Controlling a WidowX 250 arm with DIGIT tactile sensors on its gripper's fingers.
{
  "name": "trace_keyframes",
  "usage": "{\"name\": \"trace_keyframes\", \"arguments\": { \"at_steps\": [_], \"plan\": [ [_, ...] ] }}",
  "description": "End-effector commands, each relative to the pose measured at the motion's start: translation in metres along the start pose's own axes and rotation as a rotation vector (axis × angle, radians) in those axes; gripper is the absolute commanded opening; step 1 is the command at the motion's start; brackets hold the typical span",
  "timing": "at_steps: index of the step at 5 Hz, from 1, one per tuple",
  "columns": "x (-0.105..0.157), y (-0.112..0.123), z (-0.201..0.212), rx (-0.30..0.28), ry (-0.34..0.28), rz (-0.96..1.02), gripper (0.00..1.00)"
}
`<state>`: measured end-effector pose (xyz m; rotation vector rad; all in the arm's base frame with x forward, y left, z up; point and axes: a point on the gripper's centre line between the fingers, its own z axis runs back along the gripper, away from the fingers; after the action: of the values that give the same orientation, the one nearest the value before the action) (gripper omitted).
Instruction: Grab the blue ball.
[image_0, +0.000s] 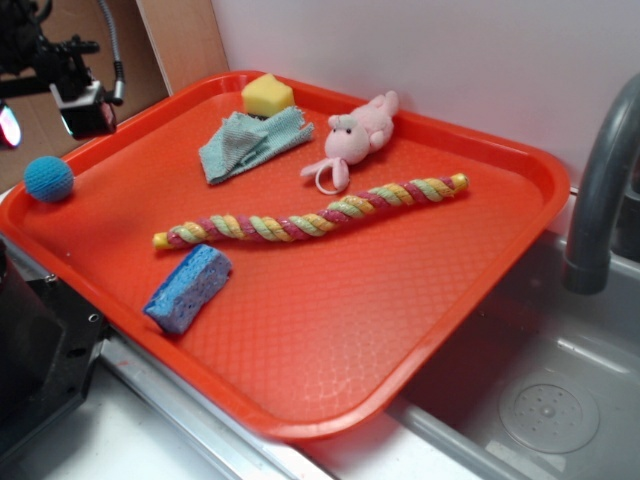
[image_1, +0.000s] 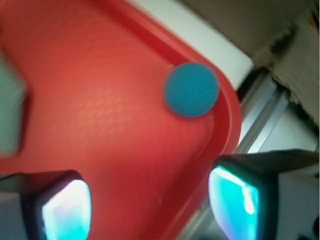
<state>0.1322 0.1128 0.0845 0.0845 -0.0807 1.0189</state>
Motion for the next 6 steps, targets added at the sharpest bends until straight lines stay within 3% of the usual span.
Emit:
{"name": "trace_keyframes", "arguments": {
  "at_steps": [1, 4, 5, 6],
  "plan": [
    [0.018, 0.027, -0.02, 0.007, -0.081, 0.157, 1.0],
    [0.038, 0.032, -0.063, 0.086, -0.027, 0.165, 0.98],
    [0.035, 0.033, -0.064, 0.109, -0.03, 0.123, 0.0],
    [0.035, 0.038, -0.061, 0.117, -0.037, 0.066, 0.0]
  ]
}}
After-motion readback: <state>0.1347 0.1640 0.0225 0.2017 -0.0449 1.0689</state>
